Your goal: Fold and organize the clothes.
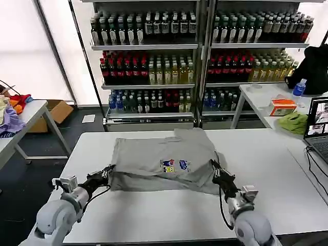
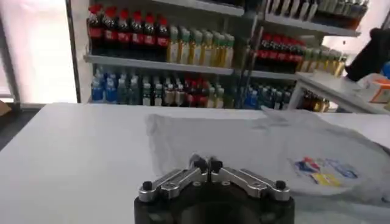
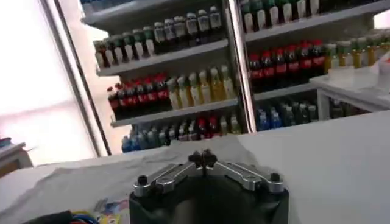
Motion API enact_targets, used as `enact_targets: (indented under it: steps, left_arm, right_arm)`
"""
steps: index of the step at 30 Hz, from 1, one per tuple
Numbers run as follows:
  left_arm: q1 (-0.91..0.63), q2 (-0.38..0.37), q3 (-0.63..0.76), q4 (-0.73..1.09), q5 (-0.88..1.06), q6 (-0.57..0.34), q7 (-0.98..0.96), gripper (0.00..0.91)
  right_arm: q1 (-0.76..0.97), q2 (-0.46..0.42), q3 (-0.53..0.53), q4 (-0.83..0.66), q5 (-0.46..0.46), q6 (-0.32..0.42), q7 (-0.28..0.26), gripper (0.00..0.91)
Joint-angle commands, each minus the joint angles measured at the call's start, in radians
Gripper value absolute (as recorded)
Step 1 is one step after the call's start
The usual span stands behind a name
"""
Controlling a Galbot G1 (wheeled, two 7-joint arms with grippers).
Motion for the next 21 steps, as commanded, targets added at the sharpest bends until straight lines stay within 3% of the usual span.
enact_targets:
  steps: [1, 5, 9, 12, 15, 17, 18, 19, 20, 21]
  left_arm:
    - [0.007, -0.017, -0.057, 0.029, 0.054, -0.012, 0.005, 0.907]
    - [0.119, -0.016, -0.09, -0.07, 0.073, -0.025, 0.0, 0.907]
    - [0.2, -0.047, -0.097, -0.127, 0.088, -0.035, -0.008, 0.907]
    - [0.236, -0.071, -0.057, -0.131, 0.141, -0.046, -0.001, 0.907]
    - [0.226, -0.113, -0.026, -0.086, 0.191, -0.054, 0.001, 0.907]
    - [0.208, -0.132, -0.012, -0.059, 0.196, -0.052, -0.001, 0.907]
    - [0.201, -0.14, -0.008, -0.051, 0.196, -0.046, -0.006, 0.907]
    - [0.198, -0.143, -0.006, -0.046, 0.195, -0.042, -0.006, 0.907]
    - [0.196, -0.144, -0.003, -0.043, 0.195, -0.041, -0.005, 0.897]
    - [0.195, -0.145, -0.002, -0.04, 0.194, -0.042, -0.004, 0.786]
  right_arm:
    - [0.067, -0.015, -0.023, -0.026, -0.012, -0.075, -0.001, 0.907]
    - [-0.088, -0.034, 0.022, 0.088, -0.062, -0.167, 0.069, 0.907]
    - [-0.215, -0.018, 0.066, 0.164, -0.108, -0.185, 0.106, 0.907]
    - [-0.259, 0.006, 0.06, 0.144, -0.17, -0.215, 0.162, 0.907]
    - [-0.256, 0.026, 0.046, 0.115, -0.168, -0.223, 0.21, 0.907]
    - [-0.25, 0.031, 0.039, 0.111, -0.143, -0.248, 0.241, 0.766]
    - [-0.249, 0.03, 0.036, 0.115, -0.143, -0.251, 0.245, 0.534]
    - [-0.251, 0.029, 0.034, 0.12, -0.137, -0.251, 0.247, 0.06]
    - [-0.253, 0.027, 0.032, 0.126, -0.128, -0.243, 0.25, 0.0]
    - [-0.256, 0.026, 0.033, 0.133, -0.128, -0.234, 0.24, 0.0]
